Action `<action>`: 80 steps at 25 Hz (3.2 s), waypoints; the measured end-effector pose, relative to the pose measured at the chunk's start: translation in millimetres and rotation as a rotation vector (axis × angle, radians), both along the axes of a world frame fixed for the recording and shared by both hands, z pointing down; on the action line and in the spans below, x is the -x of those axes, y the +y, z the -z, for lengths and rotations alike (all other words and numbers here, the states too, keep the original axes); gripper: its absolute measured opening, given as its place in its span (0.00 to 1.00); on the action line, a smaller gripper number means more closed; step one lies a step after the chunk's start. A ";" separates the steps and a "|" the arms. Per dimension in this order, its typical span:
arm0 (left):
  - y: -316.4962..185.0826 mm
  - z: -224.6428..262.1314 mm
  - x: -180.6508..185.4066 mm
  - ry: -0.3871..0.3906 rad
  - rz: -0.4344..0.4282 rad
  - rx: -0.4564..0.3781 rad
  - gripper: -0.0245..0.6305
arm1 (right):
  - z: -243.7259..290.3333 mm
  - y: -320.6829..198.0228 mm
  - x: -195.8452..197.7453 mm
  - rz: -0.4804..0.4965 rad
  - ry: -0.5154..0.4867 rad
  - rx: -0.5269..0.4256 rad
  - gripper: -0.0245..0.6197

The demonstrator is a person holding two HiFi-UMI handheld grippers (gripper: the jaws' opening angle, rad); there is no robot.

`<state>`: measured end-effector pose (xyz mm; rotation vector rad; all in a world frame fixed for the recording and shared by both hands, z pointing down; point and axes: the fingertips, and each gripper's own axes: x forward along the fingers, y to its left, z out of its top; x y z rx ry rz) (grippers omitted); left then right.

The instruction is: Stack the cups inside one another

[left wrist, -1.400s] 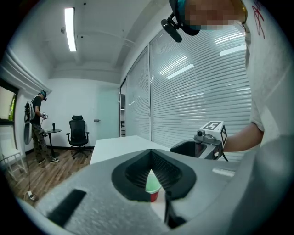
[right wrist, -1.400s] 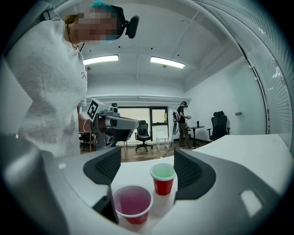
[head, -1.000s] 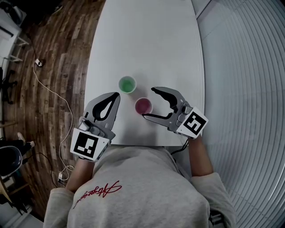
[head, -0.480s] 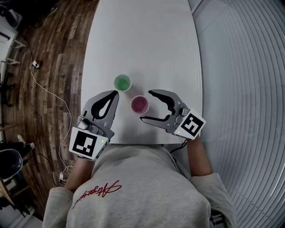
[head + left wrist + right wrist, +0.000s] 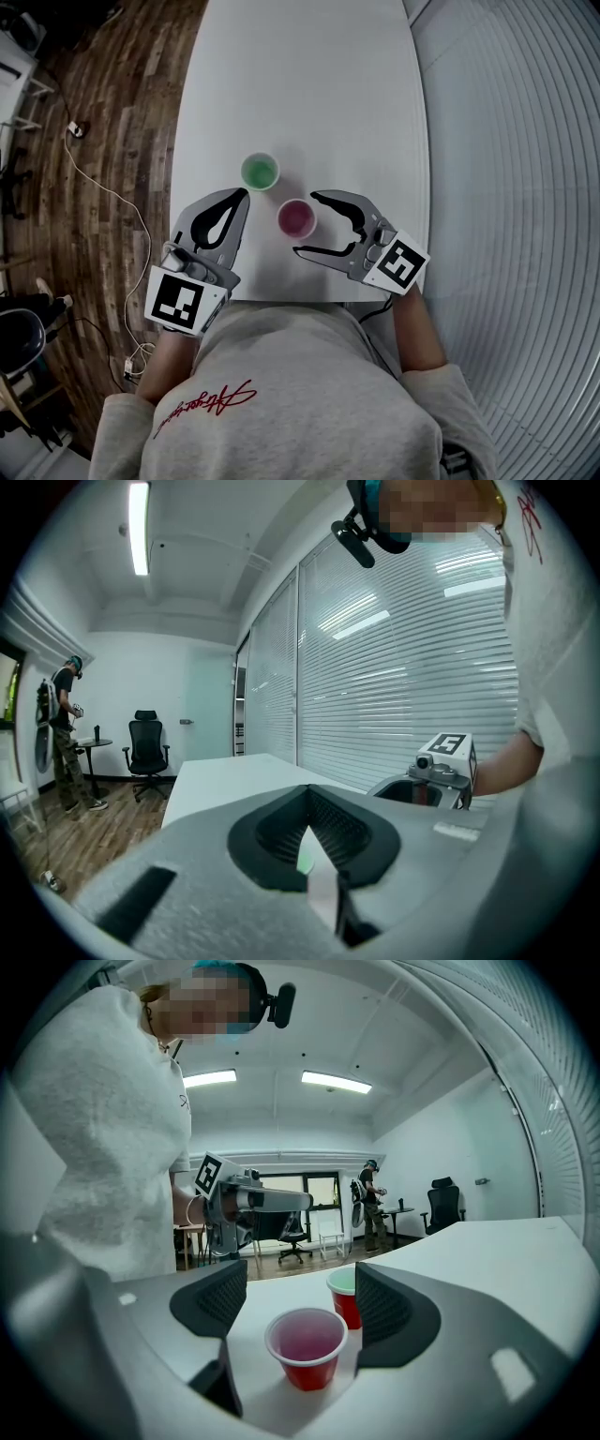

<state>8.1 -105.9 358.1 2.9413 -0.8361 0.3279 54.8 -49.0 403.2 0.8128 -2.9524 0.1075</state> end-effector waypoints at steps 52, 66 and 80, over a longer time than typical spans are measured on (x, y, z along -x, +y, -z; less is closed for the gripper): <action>-15.3 -0.7 27.5 0.020 0.118 0.006 0.03 | -66.9 -10.2 19.6 0.086 0.217 0.108 0.59; -16.7 2.0 29.4 0.028 0.133 -0.001 0.03 | -53.8 -21.3 14.1 0.086 0.190 0.044 0.59; -22.0 8.9 44.4 0.022 0.152 -0.007 0.03 | -13.6 -35.8 25.2 0.078 0.118 -0.025 0.59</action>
